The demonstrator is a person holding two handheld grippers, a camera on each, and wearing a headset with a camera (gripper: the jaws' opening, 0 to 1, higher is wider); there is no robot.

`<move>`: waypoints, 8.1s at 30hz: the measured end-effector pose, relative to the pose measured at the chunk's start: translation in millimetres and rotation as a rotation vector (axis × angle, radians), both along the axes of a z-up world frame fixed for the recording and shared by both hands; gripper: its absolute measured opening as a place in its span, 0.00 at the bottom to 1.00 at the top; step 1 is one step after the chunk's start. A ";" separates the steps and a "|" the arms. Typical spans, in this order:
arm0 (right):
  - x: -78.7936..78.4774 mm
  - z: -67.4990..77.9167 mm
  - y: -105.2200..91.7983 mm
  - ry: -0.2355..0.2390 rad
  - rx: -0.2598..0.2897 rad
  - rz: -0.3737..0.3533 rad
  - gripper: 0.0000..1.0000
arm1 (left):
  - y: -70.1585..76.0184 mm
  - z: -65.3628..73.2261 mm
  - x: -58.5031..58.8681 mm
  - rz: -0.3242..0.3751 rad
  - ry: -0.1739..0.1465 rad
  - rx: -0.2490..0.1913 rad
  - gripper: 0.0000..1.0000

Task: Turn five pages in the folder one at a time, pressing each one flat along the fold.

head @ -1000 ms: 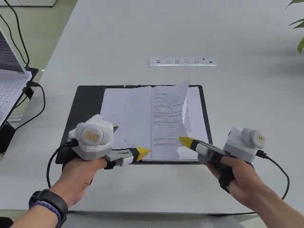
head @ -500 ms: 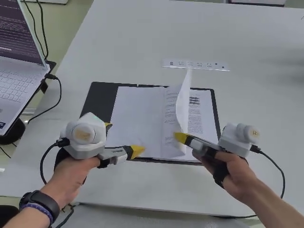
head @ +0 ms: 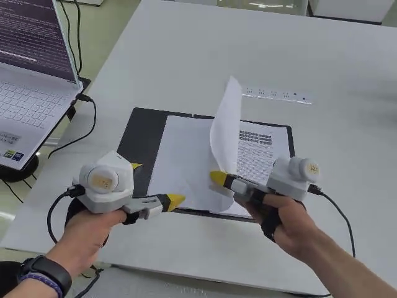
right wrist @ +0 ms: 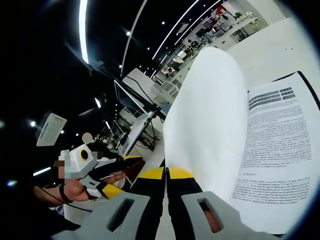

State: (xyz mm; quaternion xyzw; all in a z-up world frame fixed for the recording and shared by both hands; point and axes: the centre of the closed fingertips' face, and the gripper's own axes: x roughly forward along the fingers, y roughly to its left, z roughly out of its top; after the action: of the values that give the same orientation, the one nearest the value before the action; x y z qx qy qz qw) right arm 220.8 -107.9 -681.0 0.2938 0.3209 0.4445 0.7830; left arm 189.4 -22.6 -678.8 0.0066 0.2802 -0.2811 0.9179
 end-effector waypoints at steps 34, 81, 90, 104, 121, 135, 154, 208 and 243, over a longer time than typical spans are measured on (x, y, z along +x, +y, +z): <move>-6.5 -42.6 85.2 0.117 -0.052 0.147 0.00 | 56.3 -16.7 -12.0 0.100 0.034 -0.020 0.73; -25.5 -85.1 118.3 0.212 -0.055 0.226 0.37 | 55.3 -30.3 -6.4 0.096 0.103 -0.019 0.73; -40.6 -76.9 109.7 0.160 -0.062 0.291 0.47 | 52.4 -28.3 -3.3 0.078 0.094 -0.008 0.72; -34.9 -48.5 52.6 0.064 -0.046 0.292 0.53 | 50.2 -20.0 17.8 0.084 0.071 -0.031 0.68; -3.9 -37.0 -23.0 0.029 -0.067 0.057 0.48 | 23.6 -45.6 39.6 0.008 0.092 0.012 0.38; -3.1 -49.8 -48.8 0.068 -0.071 -0.015 0.43 | 11.4 -89.0 31.2 -0.032 0.172 0.040 0.09; 27.5 -59.9 -41.5 -0.032 -0.141 0.024 0.29 | 19.7 -104.6 16.5 -0.006 0.227 0.113 0.00; 149.3 -79.2 -33.9 -0.059 -0.086 -0.267 0.00 | 19.2 -111.4 21.1 0.070 0.243 0.100 0.00; 252.6 -91.9 -40.2 -0.048 -0.084 -0.436 0.00 | 20.1 -111.3 21.8 0.057 0.245 0.094 0.00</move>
State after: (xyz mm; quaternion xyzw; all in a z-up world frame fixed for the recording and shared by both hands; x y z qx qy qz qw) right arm 473.4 -148.1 -772.9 0.3127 0.2491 0.2578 0.8796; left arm 211.2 -2.6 -790.2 0.0073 0.4030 -0.2403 0.8831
